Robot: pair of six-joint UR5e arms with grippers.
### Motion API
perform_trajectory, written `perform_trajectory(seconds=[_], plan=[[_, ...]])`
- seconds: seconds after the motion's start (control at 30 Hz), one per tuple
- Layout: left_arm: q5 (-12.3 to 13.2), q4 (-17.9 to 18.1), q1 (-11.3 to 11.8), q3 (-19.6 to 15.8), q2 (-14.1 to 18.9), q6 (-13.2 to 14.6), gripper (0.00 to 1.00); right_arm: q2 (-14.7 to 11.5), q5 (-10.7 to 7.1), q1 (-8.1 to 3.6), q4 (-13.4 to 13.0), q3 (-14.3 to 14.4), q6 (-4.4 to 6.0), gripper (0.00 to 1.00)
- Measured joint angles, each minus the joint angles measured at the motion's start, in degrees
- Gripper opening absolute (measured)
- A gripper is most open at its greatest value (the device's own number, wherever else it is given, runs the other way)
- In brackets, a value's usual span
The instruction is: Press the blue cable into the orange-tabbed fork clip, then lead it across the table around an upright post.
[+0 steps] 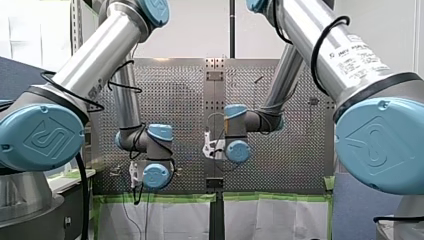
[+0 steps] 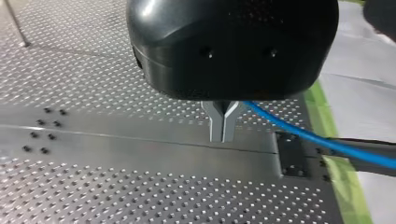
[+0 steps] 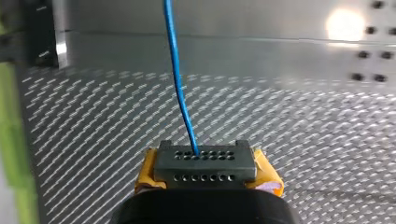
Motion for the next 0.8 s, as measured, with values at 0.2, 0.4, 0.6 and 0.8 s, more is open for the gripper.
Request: perform_trajectory(seconds=[0.2, 0.4, 0.6, 0.8], plan=[[0.3, -1.5, 1.4, 0.0, 3.2, -3.2, 0.00, 0.3, -2.86, -0.46, 0.0, -1.4, 0.39, 0.00], [2.5, -1.7, 4.0, 0.0, 6.1, -4.4, 0.00, 2.3, -5.65, -0.63, -1.0, -1.4, 0.49, 0.00], [5.0, -1.7, 6.7, 0.0, 8.0, -3.3, 0.00, 4.6, -7.45, -0.47, -3.0, -1.9, 0.57, 0.00], [6.1, -1.5, 9.6, -0.4, 8.3, -2.1, 0.00, 7.3, -8.54, -0.08, -4.0, -3.6, 0.61, 0.00]])
